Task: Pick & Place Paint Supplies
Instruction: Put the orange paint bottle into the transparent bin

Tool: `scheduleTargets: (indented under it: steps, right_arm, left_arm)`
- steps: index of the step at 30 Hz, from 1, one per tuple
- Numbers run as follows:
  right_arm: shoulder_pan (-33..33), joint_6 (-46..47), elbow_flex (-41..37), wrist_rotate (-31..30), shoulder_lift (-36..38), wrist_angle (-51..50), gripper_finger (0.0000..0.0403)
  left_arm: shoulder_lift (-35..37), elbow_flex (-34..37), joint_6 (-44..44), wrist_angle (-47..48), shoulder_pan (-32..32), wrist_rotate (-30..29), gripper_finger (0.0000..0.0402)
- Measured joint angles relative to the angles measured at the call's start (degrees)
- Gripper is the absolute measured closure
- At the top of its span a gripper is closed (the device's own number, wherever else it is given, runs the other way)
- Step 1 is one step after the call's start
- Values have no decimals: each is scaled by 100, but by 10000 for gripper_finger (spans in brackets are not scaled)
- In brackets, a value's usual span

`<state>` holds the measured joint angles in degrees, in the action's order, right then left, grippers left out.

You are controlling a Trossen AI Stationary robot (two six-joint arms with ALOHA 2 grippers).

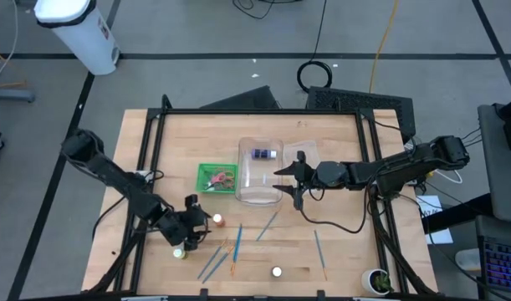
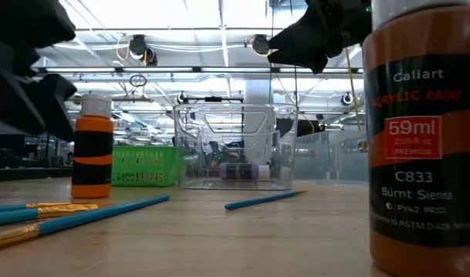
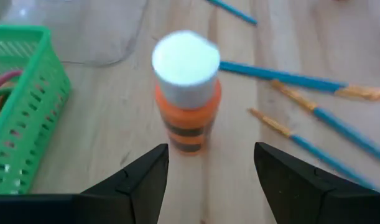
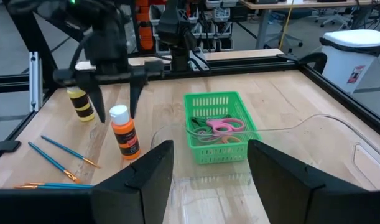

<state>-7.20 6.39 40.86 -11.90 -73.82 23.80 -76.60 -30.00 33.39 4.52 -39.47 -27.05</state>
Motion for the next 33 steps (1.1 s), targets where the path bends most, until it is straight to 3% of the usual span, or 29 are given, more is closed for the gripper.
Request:
scheduleTargets:
  steps: [11,22,25,30,33]
  right_arm:
    - [0,-1,0,0,-1,-1,204]
    - [0,-2,0,0,0,-5,204]
    - [0,-2,0,0,0,-3,204]
    - [0,-30,2,0,0,133,204]
    - [0,-220,2,4,0,641,204]
  left_arm:
    - [-684,81,-868,-1041,411,-136,160]
    - [-1300,81,-1125,-1811,678,283,163]
    - [-1193,81,-1213,-1806,682,302,190]
    - [-833,81,-1220,-1784,892,401,281]
    - [-533,20,-1359,-1712,1269,775,282]
